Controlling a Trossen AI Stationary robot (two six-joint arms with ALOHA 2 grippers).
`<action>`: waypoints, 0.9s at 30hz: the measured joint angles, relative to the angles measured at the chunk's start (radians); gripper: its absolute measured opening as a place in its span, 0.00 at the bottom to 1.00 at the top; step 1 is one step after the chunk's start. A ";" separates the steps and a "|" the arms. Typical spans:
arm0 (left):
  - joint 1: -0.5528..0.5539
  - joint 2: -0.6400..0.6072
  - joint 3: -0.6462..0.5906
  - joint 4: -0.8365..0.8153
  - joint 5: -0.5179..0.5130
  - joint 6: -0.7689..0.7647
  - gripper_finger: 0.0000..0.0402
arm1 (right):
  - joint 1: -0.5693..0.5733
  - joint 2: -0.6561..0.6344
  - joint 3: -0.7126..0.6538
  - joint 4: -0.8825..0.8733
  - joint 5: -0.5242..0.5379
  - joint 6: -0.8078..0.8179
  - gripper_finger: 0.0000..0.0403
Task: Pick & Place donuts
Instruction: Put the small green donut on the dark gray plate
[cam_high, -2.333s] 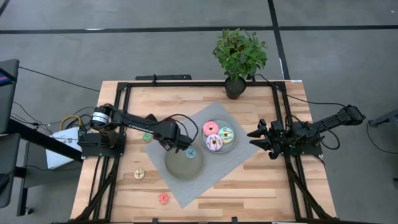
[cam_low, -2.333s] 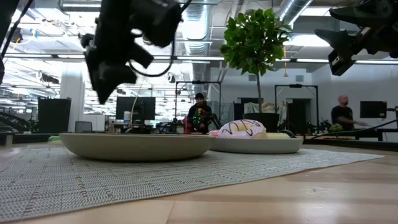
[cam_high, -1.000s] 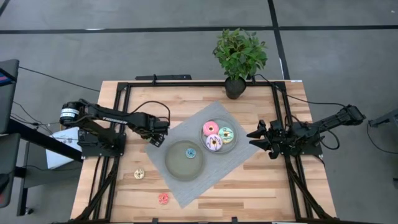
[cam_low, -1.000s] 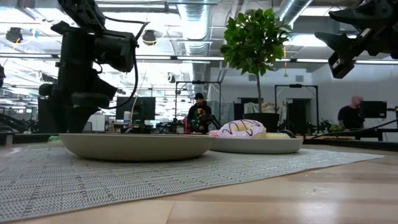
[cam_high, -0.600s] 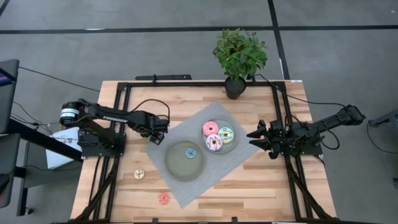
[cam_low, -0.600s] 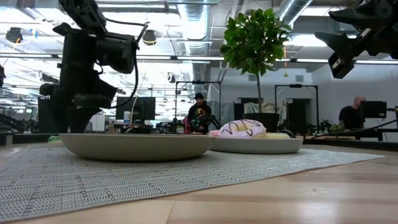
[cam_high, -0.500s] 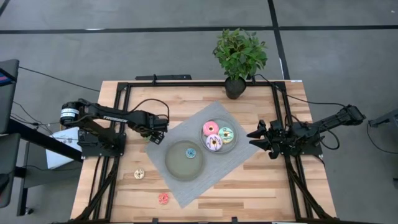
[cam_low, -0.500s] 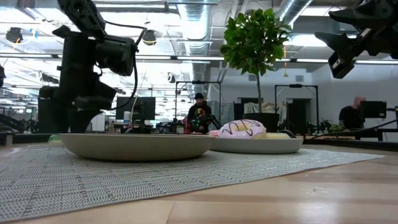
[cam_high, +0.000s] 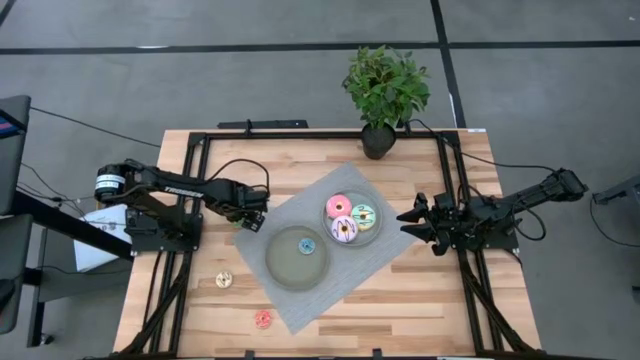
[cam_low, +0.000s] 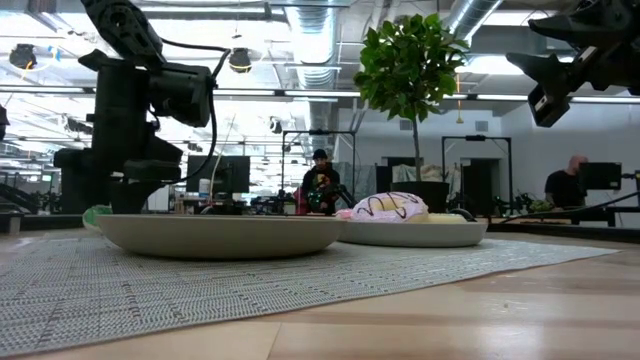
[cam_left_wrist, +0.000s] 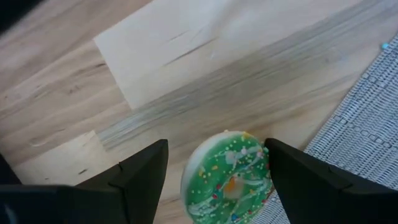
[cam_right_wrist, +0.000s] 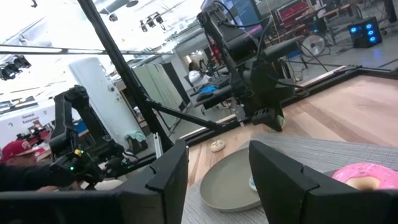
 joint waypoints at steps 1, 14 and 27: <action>0.000 0.000 0.000 0.000 -0.001 -0.001 0.66 | 0.000 0.000 0.000 0.000 0.000 0.000 0.40; 0.000 0.005 0.032 -0.027 -0.029 0.000 0.58 | 0.000 0.000 0.000 0.001 0.000 0.000 0.40; 0.000 0.004 0.033 -0.027 -0.021 -0.023 0.41 | 0.000 0.000 0.000 0.000 0.000 0.000 0.40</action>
